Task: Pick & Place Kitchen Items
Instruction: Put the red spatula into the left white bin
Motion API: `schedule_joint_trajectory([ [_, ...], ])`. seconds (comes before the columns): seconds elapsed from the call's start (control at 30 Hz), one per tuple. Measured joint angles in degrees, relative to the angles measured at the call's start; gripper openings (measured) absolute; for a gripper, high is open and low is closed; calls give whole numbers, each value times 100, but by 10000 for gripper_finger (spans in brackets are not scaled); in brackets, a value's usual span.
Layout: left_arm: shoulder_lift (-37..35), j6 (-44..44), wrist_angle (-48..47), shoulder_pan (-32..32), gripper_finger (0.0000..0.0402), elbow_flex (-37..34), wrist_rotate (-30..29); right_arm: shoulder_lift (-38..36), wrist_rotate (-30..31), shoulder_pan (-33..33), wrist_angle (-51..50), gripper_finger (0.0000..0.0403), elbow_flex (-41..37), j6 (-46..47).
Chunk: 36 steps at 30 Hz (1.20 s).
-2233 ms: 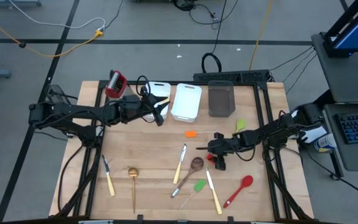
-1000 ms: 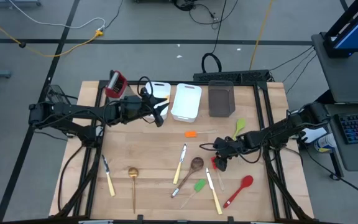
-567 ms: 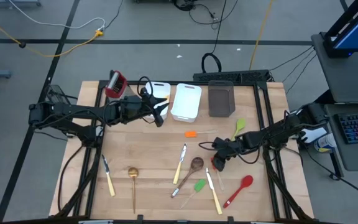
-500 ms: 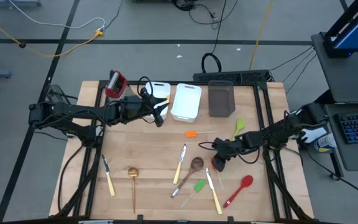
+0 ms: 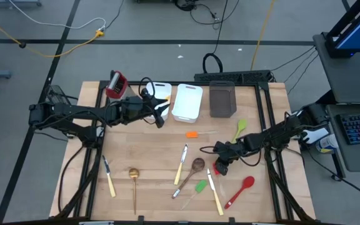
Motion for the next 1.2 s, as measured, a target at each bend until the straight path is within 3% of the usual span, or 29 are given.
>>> schedule_joint_trajectory([
  [0.33,0,0,23,80,108,0,-1,-137,-57,-4,-1,2,-19,-475],
  [0.9,0,-507,-29,74,108,0,24,-1390,165,-796,81,0,-14,-2159],
  [1.2,43,-786,9,29,108,0,930,-1749,161,-1510,466,0,-10,-3547],
])
